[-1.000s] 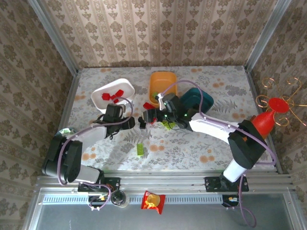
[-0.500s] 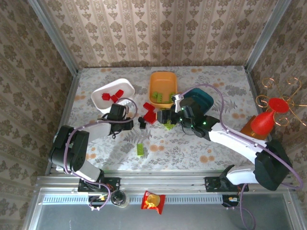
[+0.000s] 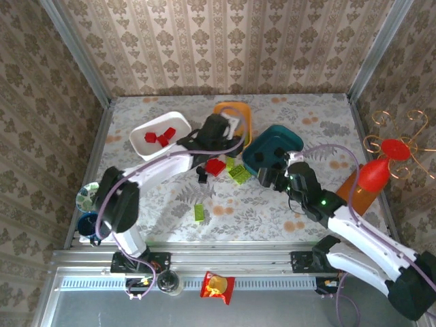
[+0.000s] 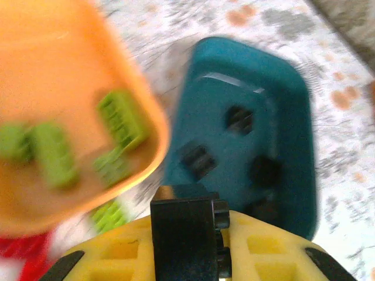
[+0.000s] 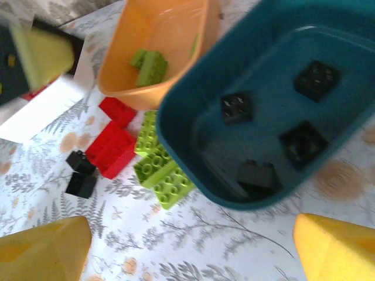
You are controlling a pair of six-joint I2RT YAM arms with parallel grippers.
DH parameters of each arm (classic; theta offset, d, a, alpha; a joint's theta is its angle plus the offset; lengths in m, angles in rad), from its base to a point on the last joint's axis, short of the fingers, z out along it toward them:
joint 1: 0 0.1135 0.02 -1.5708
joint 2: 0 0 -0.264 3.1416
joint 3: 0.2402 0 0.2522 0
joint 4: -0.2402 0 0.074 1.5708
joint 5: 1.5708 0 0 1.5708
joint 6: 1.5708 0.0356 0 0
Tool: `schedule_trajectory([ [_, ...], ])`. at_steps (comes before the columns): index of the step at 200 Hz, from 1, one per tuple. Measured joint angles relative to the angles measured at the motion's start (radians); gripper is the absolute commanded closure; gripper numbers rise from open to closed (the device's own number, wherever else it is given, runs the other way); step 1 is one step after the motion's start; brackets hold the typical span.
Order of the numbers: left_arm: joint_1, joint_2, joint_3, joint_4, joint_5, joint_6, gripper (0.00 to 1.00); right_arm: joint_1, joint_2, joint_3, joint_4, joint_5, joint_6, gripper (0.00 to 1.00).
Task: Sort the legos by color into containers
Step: Place the lego in the container, then pick up the lego from the middle-left of the table.
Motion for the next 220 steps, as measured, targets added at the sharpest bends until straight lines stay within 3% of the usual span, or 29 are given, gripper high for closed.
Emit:
schedule_trajectory([
  [45,-0.031,0.335,0.366,-0.092,0.093,0.014,0.78,-0.001,-0.107,-0.024,-0.095,0.064,0.007,0.09],
  [81,-0.031,0.477,0.513,-0.175,0.127,0.029,0.41,-0.004,-0.114,-0.024,-0.124,0.071,0.007,0.08],
  [99,-0.030,0.463,0.494,-0.184,0.133,0.019,0.34,-0.004,-0.110,-0.024,-0.126,0.070,0.007,0.08],
  [130,-0.022,0.282,0.271,-0.117,0.134,0.008,0.31,-0.004,-0.056,-0.024,-0.106,0.040,-0.005,0.07],
  [172,-0.008,-0.169,-0.187,-0.050,0.069,-0.003,0.27,-0.003,0.108,-0.008,-0.056,-0.052,-0.035,0.08],
  [198,-0.021,-0.438,-0.444,-0.112,0.007,-0.054,0.26,0.001,0.155,0.002,-0.030,-0.075,-0.048,0.08],
  [220,-0.066,-0.534,-0.596,-0.203,-0.032,-0.129,0.25,0.003,0.162,0.003,-0.007,-0.081,-0.054,0.08],
])
